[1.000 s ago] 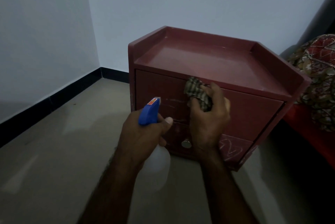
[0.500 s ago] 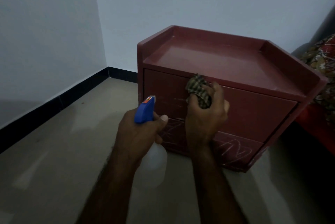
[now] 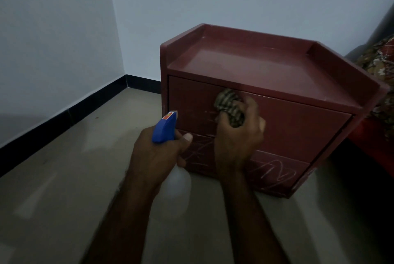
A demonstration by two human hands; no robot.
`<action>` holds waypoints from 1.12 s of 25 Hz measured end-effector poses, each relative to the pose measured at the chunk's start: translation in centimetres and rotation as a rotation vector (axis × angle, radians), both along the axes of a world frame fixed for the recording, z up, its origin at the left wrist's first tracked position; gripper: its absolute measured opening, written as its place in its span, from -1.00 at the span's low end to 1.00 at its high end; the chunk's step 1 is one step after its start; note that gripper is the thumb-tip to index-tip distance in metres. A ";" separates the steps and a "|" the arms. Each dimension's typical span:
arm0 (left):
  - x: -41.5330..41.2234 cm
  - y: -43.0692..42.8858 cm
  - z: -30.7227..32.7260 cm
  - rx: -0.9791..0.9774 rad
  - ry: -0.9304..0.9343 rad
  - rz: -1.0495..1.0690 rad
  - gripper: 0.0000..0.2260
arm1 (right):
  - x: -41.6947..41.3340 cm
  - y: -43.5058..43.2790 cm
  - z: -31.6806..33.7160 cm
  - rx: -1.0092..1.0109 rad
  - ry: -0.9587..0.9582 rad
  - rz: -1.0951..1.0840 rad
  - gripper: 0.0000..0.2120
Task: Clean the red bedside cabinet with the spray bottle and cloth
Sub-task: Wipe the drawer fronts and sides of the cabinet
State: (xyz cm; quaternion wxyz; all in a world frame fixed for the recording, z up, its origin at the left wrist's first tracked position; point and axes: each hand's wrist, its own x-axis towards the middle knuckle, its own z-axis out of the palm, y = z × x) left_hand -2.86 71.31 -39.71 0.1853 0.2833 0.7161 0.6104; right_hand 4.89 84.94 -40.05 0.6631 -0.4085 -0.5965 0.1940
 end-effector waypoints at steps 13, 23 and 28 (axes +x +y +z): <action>0.7 -0.1 0.1 0.007 0.010 0.003 -0.83 | -0.1 -1.3 -1.5 -0.128 0.075 -0.012 -0.62; 1.0 0.0 -0.3 0.014 -0.027 -0.006 -0.85 | -0.4 -1.1 -3.0 -0.302 0.205 0.036 -0.66; 0.5 0.2 -0.9 -0.008 -0.012 0.027 -0.85 | -1.7 -0.4 -2.4 -0.162 0.122 0.067 -0.62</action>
